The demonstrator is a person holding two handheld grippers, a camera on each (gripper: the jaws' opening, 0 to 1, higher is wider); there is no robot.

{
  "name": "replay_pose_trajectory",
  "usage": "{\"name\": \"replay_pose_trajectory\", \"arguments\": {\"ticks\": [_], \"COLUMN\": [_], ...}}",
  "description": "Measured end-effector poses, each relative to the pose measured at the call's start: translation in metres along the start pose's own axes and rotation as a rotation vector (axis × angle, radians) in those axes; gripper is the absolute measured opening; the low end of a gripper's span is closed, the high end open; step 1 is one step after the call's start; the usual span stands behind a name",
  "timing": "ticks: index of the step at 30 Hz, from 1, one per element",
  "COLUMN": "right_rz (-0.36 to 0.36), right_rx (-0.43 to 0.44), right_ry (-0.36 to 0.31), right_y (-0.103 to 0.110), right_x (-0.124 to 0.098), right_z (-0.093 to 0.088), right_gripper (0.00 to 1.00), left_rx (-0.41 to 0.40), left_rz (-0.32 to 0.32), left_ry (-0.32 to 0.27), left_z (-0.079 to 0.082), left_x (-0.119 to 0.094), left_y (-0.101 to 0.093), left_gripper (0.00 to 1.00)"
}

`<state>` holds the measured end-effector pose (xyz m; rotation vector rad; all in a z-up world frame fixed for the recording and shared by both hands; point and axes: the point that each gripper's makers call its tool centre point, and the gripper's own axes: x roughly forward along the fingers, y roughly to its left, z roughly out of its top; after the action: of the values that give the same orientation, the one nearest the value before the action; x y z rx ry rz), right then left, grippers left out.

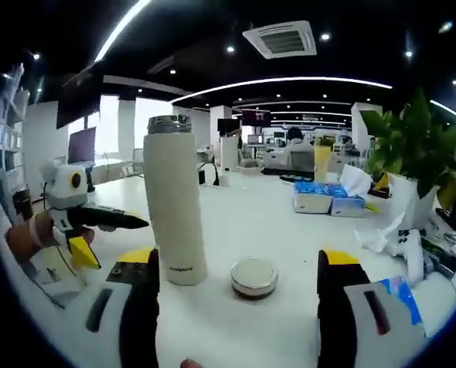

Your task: Grasp the water cup twist off the cup lid place the cup lid on the table

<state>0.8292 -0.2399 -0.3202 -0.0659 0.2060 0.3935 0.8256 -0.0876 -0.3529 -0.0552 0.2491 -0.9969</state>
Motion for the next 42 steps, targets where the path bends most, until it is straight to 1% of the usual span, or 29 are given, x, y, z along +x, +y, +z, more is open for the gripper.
{"name": "replay_pose_trajectory", "arguments": {"ticks": [1, 2, 3, 6, 9, 11, 12, 13, 14, 16, 18, 19, 21, 22, 23, 24, 26, 27, 28, 30, 33, 36, 38, 42], "right_rz": [0.001, 0.007, 0.014, 0.017, 0.007, -0.002, -0.004, -0.005, 0.000, -0.008, -0.019, -0.025, -0.034, -0.038, -0.045, -0.051, -0.065, -0.070, -0.072, -0.101, -0.130, -0.132, -0.136, -0.141], "right_rx": [-0.005, -0.003, 0.000, -0.005, -0.017, -0.013, -0.009, -0.004, 0.012, 0.027, 0.039, 0.059, 0.071, 0.076, 0.092, 0.102, 0.122, 0.127, 0.128, 0.123, 0.102, 0.089, 0.085, 0.117], "right_ry": [-0.006, -0.023, -0.032, -0.043, -0.040, -0.033, -0.030, -0.030, -0.015, 0.002, 0.011, 0.028, 0.028, 0.025, 0.028, 0.027, 0.026, 0.028, 0.029, 0.030, 0.006, -0.016, -0.019, -0.037], "right_y": [0.001, 0.002, 0.004, 0.007, 0.006, 0.004, 0.004, 0.003, 0.003, 0.001, -0.001, -0.002, -0.002, -0.001, 0.000, 0.001, 0.004, 0.006, 0.006, 0.008, 0.015, 0.025, 0.029, 0.031], "right_x": [-0.006, -0.013, -0.020, -0.034, -0.050, -0.059, -0.064, -0.070, -0.079, -0.088, -0.100, -0.107, -0.120, -0.126, -0.133, -0.139, -0.154, -0.160, -0.162, -0.177, -0.194, -0.203, -0.207, -0.210], "right_z": [0.003, 0.007, 0.009, 0.009, 0.003, -0.002, -0.005, -0.007, -0.012, -0.017, -0.020, -0.023, -0.026, -0.027, -0.029, -0.031, -0.035, -0.036, -0.037, -0.038, -0.037, -0.038, -0.039, -0.040], "right_gripper": [0.86, 0.86, 0.86, 0.86, 0.85, 0.84, 0.83, 0.83, 0.83, 0.82, 0.83, 0.83, 0.83, 0.84, 0.85, 0.86, 0.87, 0.87, 0.87, 0.87, 0.88, 0.87, 0.87, 0.87], "left_rx": [-0.002, 0.021, 0.029, 0.040, 0.034, 0.024, 0.019, 0.021, 0.040, 0.074, 0.082, 0.085, 0.097, 0.100, 0.094, 0.075, 0.035, 0.021, 0.010, 0.009, 0.022, 0.023, 0.027, 0.026], "left_rz": [0.012, 0.036, 0.048, 0.094, 0.153, 0.183, 0.196, 0.200, 0.211, 0.239, 0.255, 0.262, 0.287, 0.305, 0.337, 0.368, 0.368, 0.380, 0.383, 0.376, 0.357, 0.333, 0.326, 0.333], "left_ry": [0.013, 0.029, 0.033, 0.062, 0.067, 0.071, 0.058, 0.056, 0.065, 0.096, 0.099, 0.102, 0.111, 0.116, 0.115, 0.112, 0.107, 0.096, 0.090, 0.084, 0.084, 0.075, 0.080, 0.051], "left_z": [-0.001, -0.003, -0.003, -0.009, -0.010, -0.005, 0.001, 0.002, 0.003, 0.001, 0.001, 0.000, -0.001, -0.002, -0.003, -0.004, -0.007, -0.008, -0.009, -0.010, -0.015, -0.020, -0.021, -0.014], "left_x": [-0.006, -0.016, -0.020, -0.040, -0.060, -0.068, -0.074, -0.078, -0.084, -0.095, -0.110, -0.117, -0.132, -0.139, -0.147, -0.155, -0.165, -0.170, -0.174, -0.177, -0.180, -0.184, -0.185, -0.191], "left_y": [-0.003, -0.007, -0.008, -0.011, -0.007, -0.002, -0.002, -0.003, -0.005, -0.006, -0.012, -0.015, -0.018, -0.018, -0.015, -0.012, -0.013, -0.012, -0.012, -0.015, -0.027, -0.039, -0.043, -0.042], "left_gripper": [0.89, 0.89, 0.89, 0.89, 0.89, 0.89, 0.89, 0.89, 0.89, 0.89, 0.89, 0.89, 0.89, 0.89, 0.90, 0.90, 0.90, 0.89, 0.89, 0.89, 0.89, 0.90, 0.90, 0.90]}}
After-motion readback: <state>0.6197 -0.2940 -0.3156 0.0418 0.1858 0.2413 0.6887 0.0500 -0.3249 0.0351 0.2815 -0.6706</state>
